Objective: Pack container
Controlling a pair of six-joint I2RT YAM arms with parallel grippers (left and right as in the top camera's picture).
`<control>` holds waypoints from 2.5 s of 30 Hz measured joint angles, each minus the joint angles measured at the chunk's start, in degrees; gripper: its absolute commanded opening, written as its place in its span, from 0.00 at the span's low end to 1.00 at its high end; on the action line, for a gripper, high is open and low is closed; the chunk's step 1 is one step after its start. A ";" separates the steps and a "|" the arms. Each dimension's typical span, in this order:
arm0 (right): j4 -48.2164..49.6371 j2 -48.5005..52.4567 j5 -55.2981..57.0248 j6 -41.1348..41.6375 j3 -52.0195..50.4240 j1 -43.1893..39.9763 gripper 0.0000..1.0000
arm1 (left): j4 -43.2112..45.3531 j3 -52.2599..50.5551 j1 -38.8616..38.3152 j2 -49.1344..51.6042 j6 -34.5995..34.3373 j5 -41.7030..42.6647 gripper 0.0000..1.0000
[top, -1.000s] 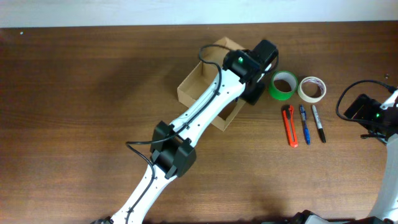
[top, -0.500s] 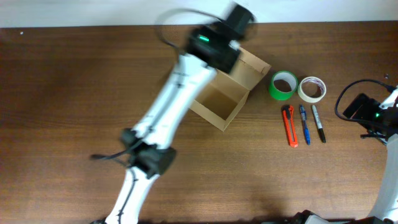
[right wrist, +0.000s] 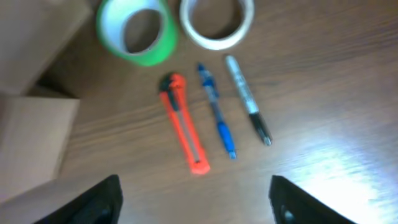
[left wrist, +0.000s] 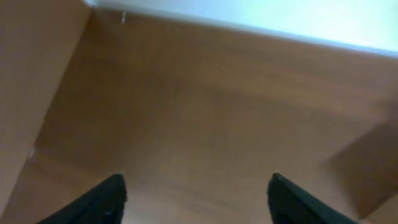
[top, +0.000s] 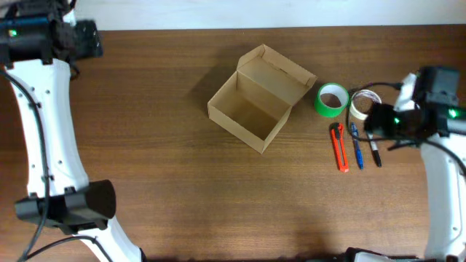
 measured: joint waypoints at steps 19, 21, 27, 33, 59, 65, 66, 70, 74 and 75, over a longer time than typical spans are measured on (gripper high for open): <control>-12.09 37.75 -2.73 3.08 34.51 2.54 0.63 | 2.71 -20.50 2.38 0.63 0.42 1.36 1.00; -12.11 40.00 -3.17 3.08 34.51 2.56 0.63 | 2.71 -20.50 2.38 0.63 0.39 1.36 1.00; -11.15 44.30 -3.69 3.13 34.51 3.91 0.61 | 2.71 -20.50 2.38 0.63 0.39 1.36 1.00; -8.13 46.88 -3.85 3.63 34.58 5.57 0.58 | 2.71 -20.50 2.38 0.63 0.39 1.36 1.00; -3.89 53.35 -0.55 6.60 34.64 5.60 0.04 | 2.71 -20.50 2.38 0.63 0.39 1.36 1.00; -6.27 53.35 -0.39 6.54 34.84 5.57 0.04 | 2.71 -20.50 2.38 0.63 0.42 1.36 1.00; -7.48 53.37 -0.39 6.49 35.10 5.57 0.04 | 2.71 -20.50 2.38 0.63 0.39 1.36 1.00; -12.00 53.42 -0.37 5.38 39.67 5.57 0.04 | 2.71 -20.50 2.38 0.63 0.39 1.36 1.00; -17.57 53.35 -0.37 4.17 49.79 5.60 0.04 | 2.71 -20.50 2.38 0.63 0.42 1.36 1.00; -19.56 53.29 -0.35 3.52 53.44 5.64 0.04 | 2.73 -20.50 2.38 0.63 0.39 1.36 1.00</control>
